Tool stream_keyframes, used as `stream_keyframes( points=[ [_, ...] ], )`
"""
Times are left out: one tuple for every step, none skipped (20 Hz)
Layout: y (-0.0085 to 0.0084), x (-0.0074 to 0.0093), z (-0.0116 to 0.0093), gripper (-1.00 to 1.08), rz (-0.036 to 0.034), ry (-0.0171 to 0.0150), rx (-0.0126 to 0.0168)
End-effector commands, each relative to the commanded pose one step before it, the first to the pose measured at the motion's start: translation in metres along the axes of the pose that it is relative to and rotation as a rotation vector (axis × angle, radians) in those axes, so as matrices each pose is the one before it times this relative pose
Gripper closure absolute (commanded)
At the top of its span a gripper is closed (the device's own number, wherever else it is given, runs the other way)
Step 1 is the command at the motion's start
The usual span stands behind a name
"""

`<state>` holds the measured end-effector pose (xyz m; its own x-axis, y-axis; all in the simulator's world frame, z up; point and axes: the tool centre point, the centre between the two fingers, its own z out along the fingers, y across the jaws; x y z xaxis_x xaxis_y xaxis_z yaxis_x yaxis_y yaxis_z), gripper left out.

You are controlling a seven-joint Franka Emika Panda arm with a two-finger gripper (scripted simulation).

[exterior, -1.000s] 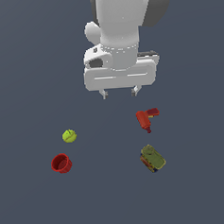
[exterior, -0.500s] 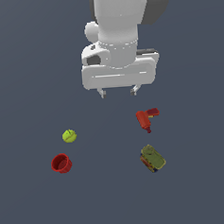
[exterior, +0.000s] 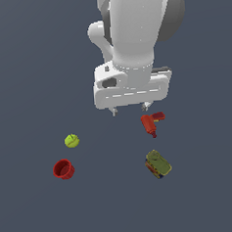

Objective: Pick up a designated object from a clutter of objects.

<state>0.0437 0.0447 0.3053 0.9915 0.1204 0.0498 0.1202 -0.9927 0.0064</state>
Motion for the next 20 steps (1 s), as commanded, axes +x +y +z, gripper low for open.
stream_keyframes(
  points=[
    [-0.00704, 0.01149, 0.01339, -0.92, -0.03835, -0.00488, -0.0017],
    [-0.00308, 0.00527, 0.00618, -0.92, -0.01737, -0.00196, -0.00061],
    [-0.00325, 0.00552, 0.00667, -0.92, -0.01836, -0.00205, -0.0005],
    [-0.0034, 0.00575, 0.00715, -0.92, -0.01927, -0.00213, -0.00038],
    [-0.00343, 0.00576, 0.0074, -0.92, -0.01949, -0.00213, -0.00022],
    [-0.00342, 0.00569, 0.00755, -0.92, -0.01947, -0.0021, -0.00007],
    [-0.0034, 0.00562, 0.00769, -0.92, -0.01943, -0.00206, 0.00009],
    [-0.00339, 0.00555, 0.00784, -0.92, -0.01939, -0.00203, 0.00024],
    [-0.00339, 0.00547, 0.00798, -0.92, -0.01935, -0.00199, 0.00039],
    [-0.00337, 0.00539, 0.00812, -0.92, -0.01929, -0.00195, 0.00053],
    [-0.00336, 0.00531, 0.00825, -0.92, -0.01924, -0.00191, 0.00067],
    [-0.00336, 0.00522, 0.00839, -0.92, -0.01918, -0.00186, 0.00081],
    [-0.00334, 0.00513, 0.00852, -0.92, -0.01911, -0.00182, 0.00095],
    [-0.00331, 0.00499, 0.00857, -0.92, -0.01887, -0.00175, 0.00107],
    [-0.00314, 0.00466, 0.00828, -0.92, -0.01791, -0.00163, 0.00113],
    [-0.00297, 0.00433, 0.00793, -0.92, -0.01688, -0.0015, 0.00118],
    [-0.00279, 0.00401, 0.00757, -0.92, -0.01586, -0.00137, 0.0012],
    [-0.00262, 0.0037, 0.00719, -0.92, -0.01485, -0.00126, 0.0012],
    [-0.00245, 0.0034, 0.00679, -0.92, -0.01385, -0.00115, 0.00119],
    [-0.00228, 0.00311, 0.00638, -0.92, -0.01285, -0.00104, 0.00116]
  ],
)
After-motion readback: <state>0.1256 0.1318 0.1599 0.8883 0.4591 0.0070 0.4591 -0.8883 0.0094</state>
